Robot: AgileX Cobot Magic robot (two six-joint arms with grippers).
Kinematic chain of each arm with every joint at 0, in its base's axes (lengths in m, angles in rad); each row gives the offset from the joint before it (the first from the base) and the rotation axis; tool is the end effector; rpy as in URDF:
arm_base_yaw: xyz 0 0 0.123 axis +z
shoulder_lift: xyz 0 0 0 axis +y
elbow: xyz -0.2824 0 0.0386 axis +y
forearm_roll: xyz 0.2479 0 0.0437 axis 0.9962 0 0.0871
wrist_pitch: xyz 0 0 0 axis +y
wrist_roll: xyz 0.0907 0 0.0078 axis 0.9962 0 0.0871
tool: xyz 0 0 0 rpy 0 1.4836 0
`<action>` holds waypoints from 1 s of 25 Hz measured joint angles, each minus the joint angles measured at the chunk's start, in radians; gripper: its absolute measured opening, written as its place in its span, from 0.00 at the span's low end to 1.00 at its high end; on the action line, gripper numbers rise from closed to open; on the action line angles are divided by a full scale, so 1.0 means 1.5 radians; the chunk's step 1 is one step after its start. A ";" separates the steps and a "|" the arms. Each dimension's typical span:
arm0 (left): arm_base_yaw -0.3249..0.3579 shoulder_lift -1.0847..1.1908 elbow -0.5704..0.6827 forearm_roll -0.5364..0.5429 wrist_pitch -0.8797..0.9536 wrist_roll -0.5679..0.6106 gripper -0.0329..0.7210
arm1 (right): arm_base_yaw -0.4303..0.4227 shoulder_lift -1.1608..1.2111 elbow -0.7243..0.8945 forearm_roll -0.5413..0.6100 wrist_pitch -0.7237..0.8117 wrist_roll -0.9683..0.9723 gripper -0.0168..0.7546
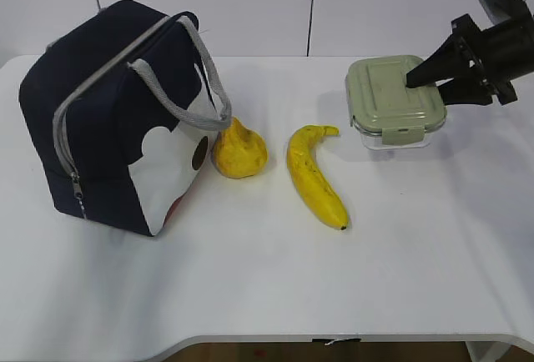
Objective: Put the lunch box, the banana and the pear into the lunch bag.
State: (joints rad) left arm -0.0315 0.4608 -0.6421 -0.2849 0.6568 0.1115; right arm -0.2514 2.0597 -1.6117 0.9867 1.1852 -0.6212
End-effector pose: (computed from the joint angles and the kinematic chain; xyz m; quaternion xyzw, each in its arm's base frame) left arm 0.0833 -0.0183 0.3384 0.0138 0.8230 -0.1125 0.5567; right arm 0.4287 -0.0374 0.2306 0.0078 0.8974 0.3951 0.1962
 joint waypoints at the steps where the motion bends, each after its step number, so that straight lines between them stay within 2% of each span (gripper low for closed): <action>1: 0.000 0.036 -0.009 -0.012 -0.018 0.000 0.38 | 0.000 0.000 0.000 0.000 0.001 0.001 0.54; 4: 0.000 0.134 -0.037 -0.039 -0.050 0.001 0.40 | 0.000 0.000 0.000 -0.002 0.001 0.005 0.54; 11: 0.000 0.337 -0.142 -0.062 -0.076 0.034 0.53 | 0.000 0.000 0.003 -0.003 0.001 0.009 0.54; 15: 0.000 0.464 -0.248 -0.082 -0.034 0.054 0.55 | 0.000 0.000 0.003 -0.003 0.001 0.012 0.54; 21: 0.000 0.617 -0.389 -0.157 0.025 0.150 0.55 | 0.000 0.000 0.003 -0.005 0.001 0.012 0.54; 25: 0.000 0.709 -0.476 -0.189 0.076 0.179 0.55 | 0.000 0.000 0.003 -0.005 0.001 0.014 0.54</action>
State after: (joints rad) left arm -0.0315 1.5243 -1.3562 -0.5677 0.7702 0.3793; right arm -0.2514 2.0597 -1.6078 0.9799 1.1871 -0.6005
